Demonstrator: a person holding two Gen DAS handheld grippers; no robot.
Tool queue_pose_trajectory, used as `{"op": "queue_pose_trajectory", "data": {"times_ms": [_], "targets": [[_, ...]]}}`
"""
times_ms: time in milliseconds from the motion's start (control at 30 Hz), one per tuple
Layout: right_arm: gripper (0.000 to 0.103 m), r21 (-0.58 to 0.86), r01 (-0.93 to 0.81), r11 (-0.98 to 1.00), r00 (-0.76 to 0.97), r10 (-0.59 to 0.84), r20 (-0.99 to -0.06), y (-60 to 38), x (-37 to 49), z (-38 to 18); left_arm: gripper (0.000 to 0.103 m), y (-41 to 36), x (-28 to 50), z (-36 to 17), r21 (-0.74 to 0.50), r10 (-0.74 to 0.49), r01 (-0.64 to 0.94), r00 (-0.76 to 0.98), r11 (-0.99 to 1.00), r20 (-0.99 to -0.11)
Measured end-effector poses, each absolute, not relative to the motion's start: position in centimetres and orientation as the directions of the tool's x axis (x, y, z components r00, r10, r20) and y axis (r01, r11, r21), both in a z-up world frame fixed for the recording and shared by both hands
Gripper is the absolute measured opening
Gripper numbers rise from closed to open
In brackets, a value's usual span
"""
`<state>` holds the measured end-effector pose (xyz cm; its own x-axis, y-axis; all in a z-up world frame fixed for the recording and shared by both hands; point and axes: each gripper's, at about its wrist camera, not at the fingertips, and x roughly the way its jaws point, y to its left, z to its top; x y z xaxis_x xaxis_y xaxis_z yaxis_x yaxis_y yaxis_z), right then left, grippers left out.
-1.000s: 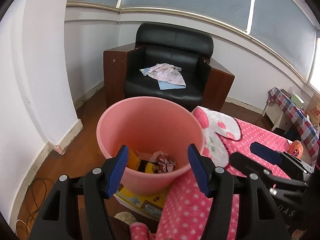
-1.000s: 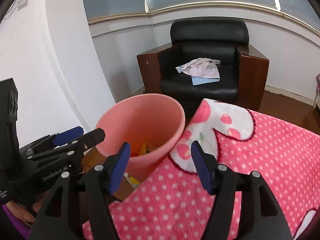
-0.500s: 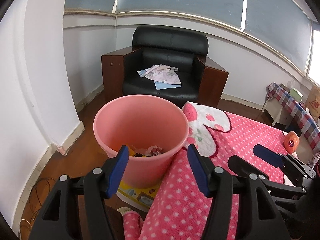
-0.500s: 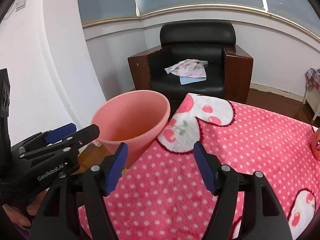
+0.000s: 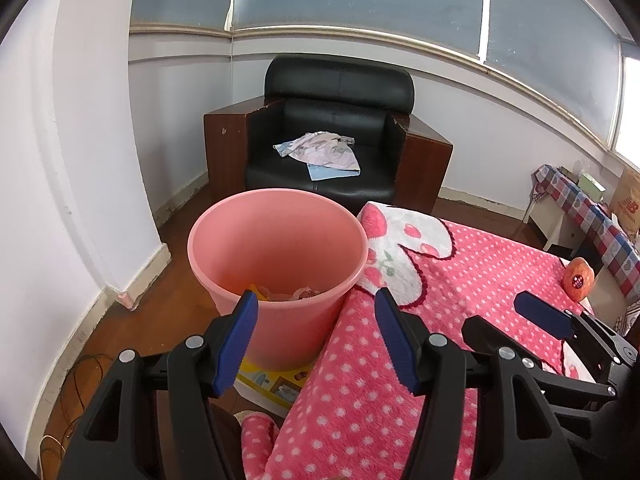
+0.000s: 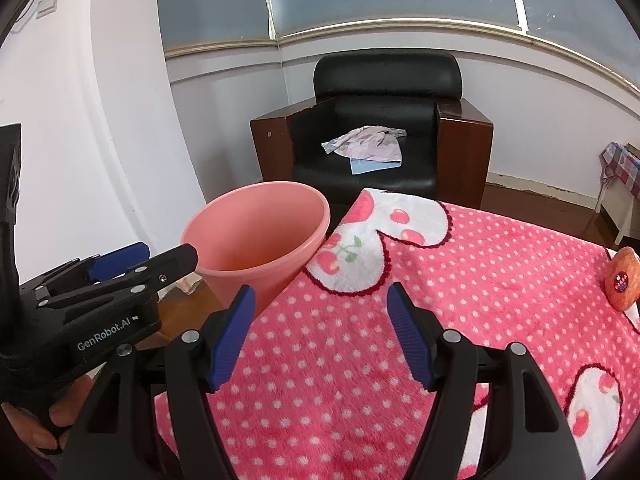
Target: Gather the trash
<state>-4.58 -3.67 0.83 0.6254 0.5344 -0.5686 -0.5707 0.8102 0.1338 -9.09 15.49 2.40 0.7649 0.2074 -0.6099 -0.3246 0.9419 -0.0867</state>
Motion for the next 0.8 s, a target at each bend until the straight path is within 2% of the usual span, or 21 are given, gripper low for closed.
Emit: {"op": "queue_pose_trajectory", "data": {"times_ms": [800], "targets": [[0.069, 0.115, -0.561, 0.819, 0.646, 0.521, -0.558, -4.5, -6.0, 1.4, 0.06, 14.7, -10.7, 3.4, -0.086, 0.211, -0.321, 0.778, 0.943, -0.592]]}}
